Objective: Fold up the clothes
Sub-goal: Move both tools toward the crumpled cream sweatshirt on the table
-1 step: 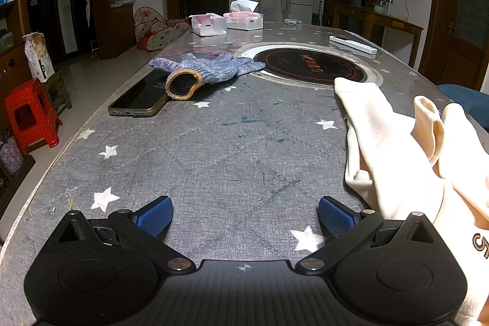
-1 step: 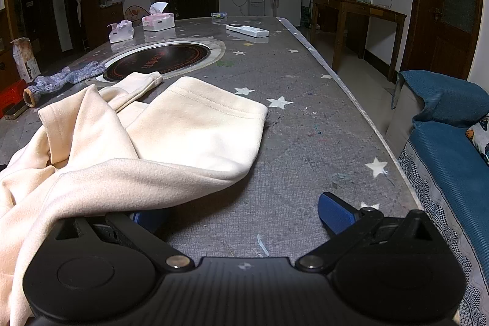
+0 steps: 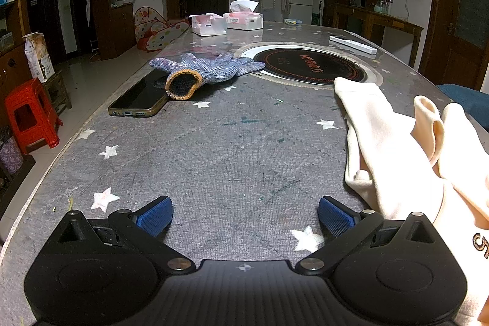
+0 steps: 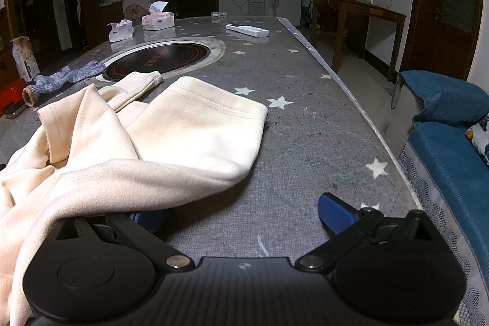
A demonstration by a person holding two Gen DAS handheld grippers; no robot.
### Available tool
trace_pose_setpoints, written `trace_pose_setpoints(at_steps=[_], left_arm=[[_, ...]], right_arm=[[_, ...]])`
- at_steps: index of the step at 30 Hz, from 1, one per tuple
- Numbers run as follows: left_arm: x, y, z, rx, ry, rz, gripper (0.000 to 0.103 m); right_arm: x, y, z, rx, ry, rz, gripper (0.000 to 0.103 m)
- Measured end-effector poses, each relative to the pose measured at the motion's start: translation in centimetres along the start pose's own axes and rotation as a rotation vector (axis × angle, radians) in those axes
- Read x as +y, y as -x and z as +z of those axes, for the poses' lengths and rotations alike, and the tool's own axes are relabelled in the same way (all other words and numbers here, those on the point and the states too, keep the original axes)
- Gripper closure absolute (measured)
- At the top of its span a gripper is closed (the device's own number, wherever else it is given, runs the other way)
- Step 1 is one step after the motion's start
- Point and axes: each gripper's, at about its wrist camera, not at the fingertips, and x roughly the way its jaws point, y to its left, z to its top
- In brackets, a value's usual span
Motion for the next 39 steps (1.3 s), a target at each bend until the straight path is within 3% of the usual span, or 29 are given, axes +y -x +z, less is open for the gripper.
trace_pose_setpoints(at_steps=[17,32,39], left_arm=[[-0.7,0.9,-0.4,0.031,0.013,0.021,0.000],[-2.3,5.5,-2.1,0.054,0.061,0.017,0.000],[-3.6,7.4,-2.5,0.056,0.057,0.004,0.000]], right_arm=[[0.2,0.2,0.2,0.036,-0.005,-0.022,0.000],[0.6,5.4,-1.5,-0.004,-0.002,-0.028,0.000],[1.5,7.9,-1.9,-0.037,0.010,0.019,0.000]])
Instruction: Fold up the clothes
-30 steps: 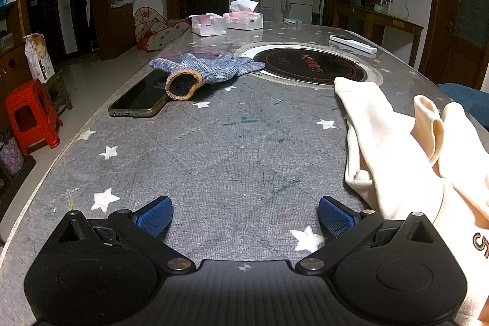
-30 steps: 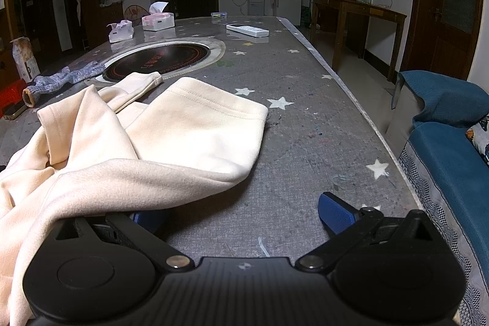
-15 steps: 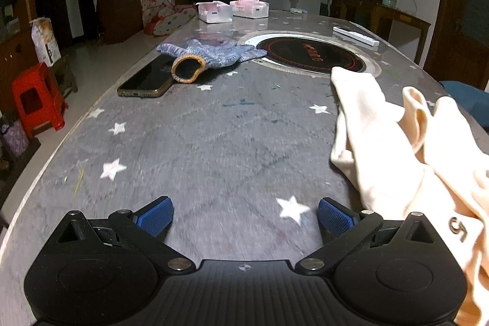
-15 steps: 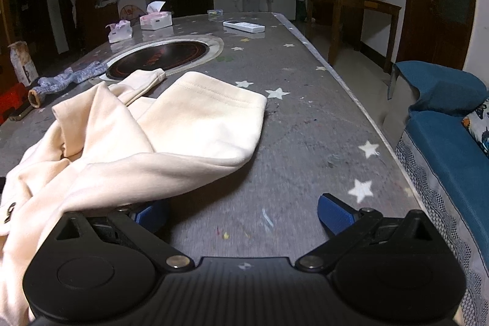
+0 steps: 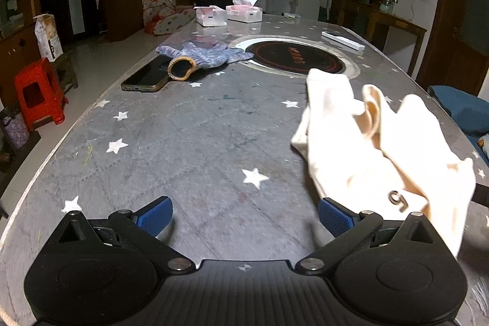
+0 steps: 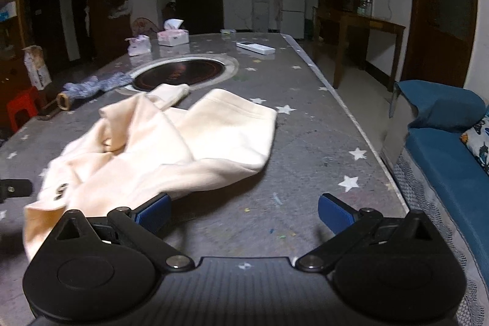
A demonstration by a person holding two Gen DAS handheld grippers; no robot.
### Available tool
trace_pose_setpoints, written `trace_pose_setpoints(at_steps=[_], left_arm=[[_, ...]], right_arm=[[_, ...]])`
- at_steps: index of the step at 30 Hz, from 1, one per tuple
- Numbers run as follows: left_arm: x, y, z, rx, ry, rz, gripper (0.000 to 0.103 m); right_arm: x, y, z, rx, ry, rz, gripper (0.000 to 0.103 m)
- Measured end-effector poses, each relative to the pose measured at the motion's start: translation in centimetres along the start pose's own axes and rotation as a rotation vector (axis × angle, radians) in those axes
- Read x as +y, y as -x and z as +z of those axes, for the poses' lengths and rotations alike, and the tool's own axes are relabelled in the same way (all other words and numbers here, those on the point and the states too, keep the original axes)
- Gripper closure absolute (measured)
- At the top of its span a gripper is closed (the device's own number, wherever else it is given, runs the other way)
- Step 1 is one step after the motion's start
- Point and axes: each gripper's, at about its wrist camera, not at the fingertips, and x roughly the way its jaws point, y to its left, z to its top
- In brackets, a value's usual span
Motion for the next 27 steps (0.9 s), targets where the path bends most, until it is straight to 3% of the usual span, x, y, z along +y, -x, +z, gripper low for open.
trace_pose_setpoints(at_steps=[12,27], left_arm=[[-1.1,1.7,-1.2,-0.005,-0.026,-0.011,0.000],[-2.0,3.7,-3.7,-0.021,-0.020,-0.019,0.000]], right_arm=[[1.5,2.0,-1.8,-0.011,-0.027,0.085,0.000],[2.2,5.1,-3.8,-0.067,-0.055,0.127,0.000]])
